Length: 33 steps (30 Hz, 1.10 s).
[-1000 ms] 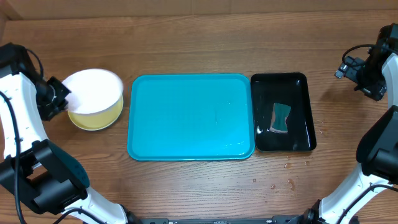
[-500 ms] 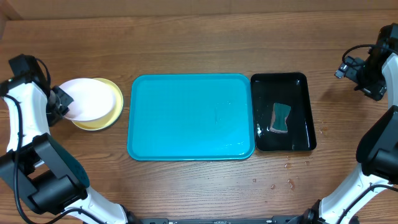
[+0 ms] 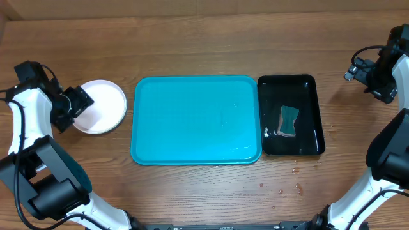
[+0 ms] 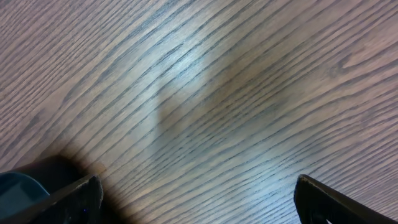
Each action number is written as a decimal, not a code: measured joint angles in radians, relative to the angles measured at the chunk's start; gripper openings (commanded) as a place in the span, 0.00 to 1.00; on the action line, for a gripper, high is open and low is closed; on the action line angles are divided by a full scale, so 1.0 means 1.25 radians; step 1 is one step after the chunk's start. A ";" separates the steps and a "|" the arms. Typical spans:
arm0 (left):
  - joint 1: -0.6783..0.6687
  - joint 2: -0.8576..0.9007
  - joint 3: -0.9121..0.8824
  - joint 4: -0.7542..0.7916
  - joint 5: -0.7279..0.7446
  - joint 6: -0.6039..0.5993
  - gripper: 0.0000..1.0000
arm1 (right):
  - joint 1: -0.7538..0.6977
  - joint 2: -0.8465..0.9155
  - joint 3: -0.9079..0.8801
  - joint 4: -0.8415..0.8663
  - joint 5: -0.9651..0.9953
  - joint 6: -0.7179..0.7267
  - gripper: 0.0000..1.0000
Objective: Clean dirty plates on tray and stack at the side
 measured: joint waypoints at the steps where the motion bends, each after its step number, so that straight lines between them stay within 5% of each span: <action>1: -0.002 -0.001 0.011 -0.005 0.027 0.007 0.80 | 0.000 0.000 0.000 0.000 0.000 0.000 1.00; 7: -0.067 -0.081 0.031 -0.021 0.139 0.016 0.83 | 0.000 0.000 0.000 0.000 0.000 0.000 1.00; 9: -0.107 -0.133 0.032 -0.039 0.156 0.015 0.78 | 0.000 0.000 0.000 0.000 0.000 0.000 1.00; 10: -0.126 -0.154 0.036 -0.053 0.161 0.013 0.68 | 0.000 0.000 0.000 -0.001 0.000 0.000 1.00; 13: -0.186 -0.199 0.049 -0.100 0.175 0.013 0.04 | 0.000 0.000 0.000 0.001 0.000 0.000 1.00; 25: -0.349 -0.202 0.049 -0.235 0.149 0.056 0.04 | 0.000 0.000 0.000 0.048 -0.151 0.012 1.00; 26: -0.363 -0.202 0.049 -0.242 0.139 0.056 0.04 | 0.000 0.000 0.002 0.023 -0.182 0.017 0.94; 28: -0.390 -0.202 0.048 -0.248 0.118 0.056 0.04 | 0.000 0.000 0.002 -0.047 -0.259 0.010 0.31; 29: -0.404 -0.202 0.047 -0.250 0.107 0.056 0.04 | 0.000 0.000 0.001 -0.055 -0.298 0.008 0.13; 33: -0.467 -0.202 0.046 -0.251 0.064 0.051 0.04 | 0.000 -0.001 0.002 -0.115 -0.448 -0.021 0.04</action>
